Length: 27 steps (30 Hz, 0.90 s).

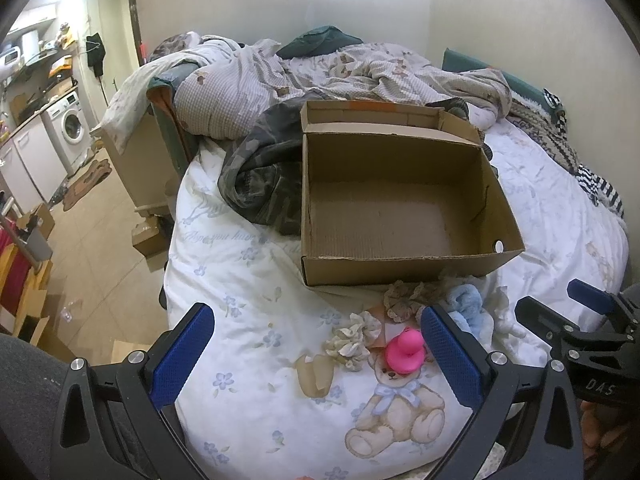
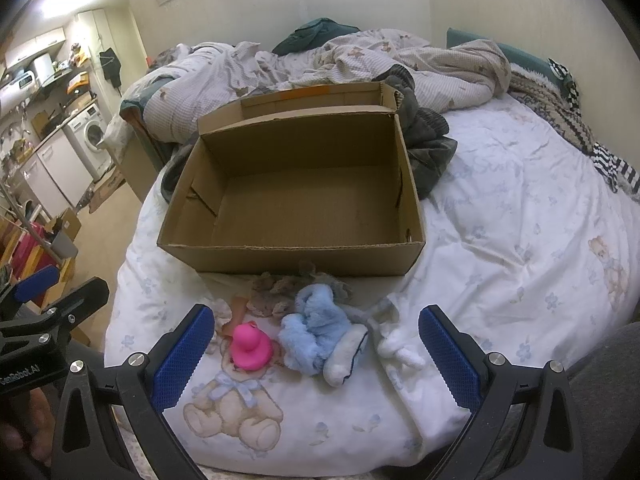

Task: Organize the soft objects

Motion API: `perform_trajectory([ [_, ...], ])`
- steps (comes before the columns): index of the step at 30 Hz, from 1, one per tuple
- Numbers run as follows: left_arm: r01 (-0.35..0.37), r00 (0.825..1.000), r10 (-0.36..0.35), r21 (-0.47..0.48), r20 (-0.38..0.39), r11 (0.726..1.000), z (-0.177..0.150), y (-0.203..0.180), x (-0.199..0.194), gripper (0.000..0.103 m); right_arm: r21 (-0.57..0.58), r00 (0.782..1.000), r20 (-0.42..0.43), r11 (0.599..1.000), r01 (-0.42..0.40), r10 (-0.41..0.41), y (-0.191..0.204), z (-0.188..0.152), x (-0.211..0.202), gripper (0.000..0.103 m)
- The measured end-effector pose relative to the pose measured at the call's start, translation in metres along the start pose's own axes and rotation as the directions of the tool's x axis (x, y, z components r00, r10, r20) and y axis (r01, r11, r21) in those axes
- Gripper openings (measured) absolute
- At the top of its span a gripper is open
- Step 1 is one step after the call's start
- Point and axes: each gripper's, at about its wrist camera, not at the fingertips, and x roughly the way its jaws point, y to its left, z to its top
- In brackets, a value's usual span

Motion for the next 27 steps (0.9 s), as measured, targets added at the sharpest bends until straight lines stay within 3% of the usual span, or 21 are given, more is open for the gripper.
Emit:
perform_trajectory([
  [27,0.005,1.000,-0.005,0.000,0.001,1.000,0.0031,-0.0027,-0.0016,0.103,0.002,1.000,-0.004,1.000,-0.001,0.001,-0.0003,0.0002,-0.0003,0.103],
])
